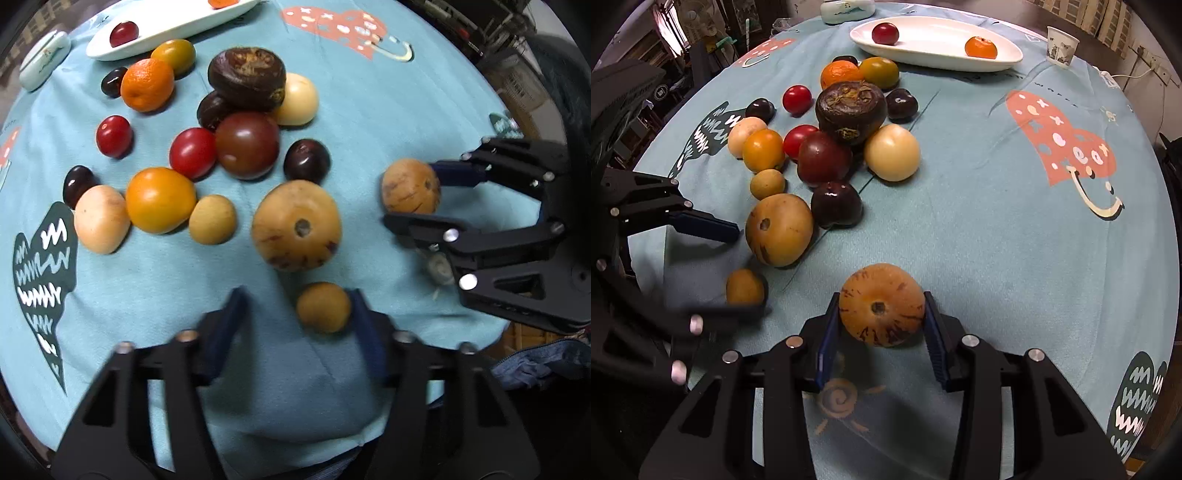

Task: Organize fruits
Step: 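Grasp the striped pepino melon with the right tool while the left tool grasps the small brown kiwi, then carry the pepino and kiwi in both tools over the white plate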

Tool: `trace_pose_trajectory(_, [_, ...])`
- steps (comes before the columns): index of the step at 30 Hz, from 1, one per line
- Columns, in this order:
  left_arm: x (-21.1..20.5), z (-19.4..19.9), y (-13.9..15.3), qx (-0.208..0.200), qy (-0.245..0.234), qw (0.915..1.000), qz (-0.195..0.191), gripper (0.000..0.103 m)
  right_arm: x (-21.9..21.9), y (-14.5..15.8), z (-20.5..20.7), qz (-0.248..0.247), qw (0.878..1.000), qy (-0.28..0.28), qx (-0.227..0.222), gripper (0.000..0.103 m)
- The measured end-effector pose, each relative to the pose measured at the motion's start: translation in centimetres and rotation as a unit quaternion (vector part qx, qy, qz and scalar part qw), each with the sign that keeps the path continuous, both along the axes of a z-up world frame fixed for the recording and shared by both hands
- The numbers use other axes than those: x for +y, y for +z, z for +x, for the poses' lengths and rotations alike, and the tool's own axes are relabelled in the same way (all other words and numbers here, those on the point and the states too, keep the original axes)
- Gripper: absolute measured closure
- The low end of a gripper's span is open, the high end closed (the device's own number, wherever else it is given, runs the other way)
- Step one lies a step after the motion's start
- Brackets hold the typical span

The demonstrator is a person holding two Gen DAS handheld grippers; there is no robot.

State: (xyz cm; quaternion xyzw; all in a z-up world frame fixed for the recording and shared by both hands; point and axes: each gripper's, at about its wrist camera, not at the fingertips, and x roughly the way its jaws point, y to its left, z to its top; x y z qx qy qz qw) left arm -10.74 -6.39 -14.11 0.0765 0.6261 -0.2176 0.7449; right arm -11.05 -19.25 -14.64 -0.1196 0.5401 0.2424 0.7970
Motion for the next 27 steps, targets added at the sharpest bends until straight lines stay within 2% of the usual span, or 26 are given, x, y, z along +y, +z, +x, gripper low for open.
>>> trace_pose_trajectory(1, [0.0, -0.1, 0.2, 0.003, 0.0, 1.0, -0.007, 0.075, 0.0, 0.0, 0.0, -0.001, 1.0, 0.003, 0.0, 0.06])
trace_pose_trajectory(4, [-0.3, -0.6, 0.2, -0.001, -0.01, 0.9999, 0.007, 0.075, -0.1, 0.0, 0.1, 0.001, 1.0, 0.007, 0.001, 0.06])
trace_pose_trajectory(12, [1.0, -0.6, 1.2, -0.007, 0.003, 0.9999, 0.009, 0.075, -0.1, 0.0, 0.1, 0.001, 1.0, 0.008, 0.004, 0.06])
trace_pose_trajectory(21, [3.1, 1.4, 3.6, -0.037, 0.018, 0.9992, 0.004, 0.075, -0.3, 0.0, 0.2, 0.007, 1.0, -0.007, 0.015, 0.061])
trace_pose_trajectory(27, [3.6, 3.0, 4.7, -0.047, 0.004, 0.9988, -0.01, 0.075, -0.2, 0.0, 0.3, 0.0, 1.0, -0.02, 0.02, 0.06])
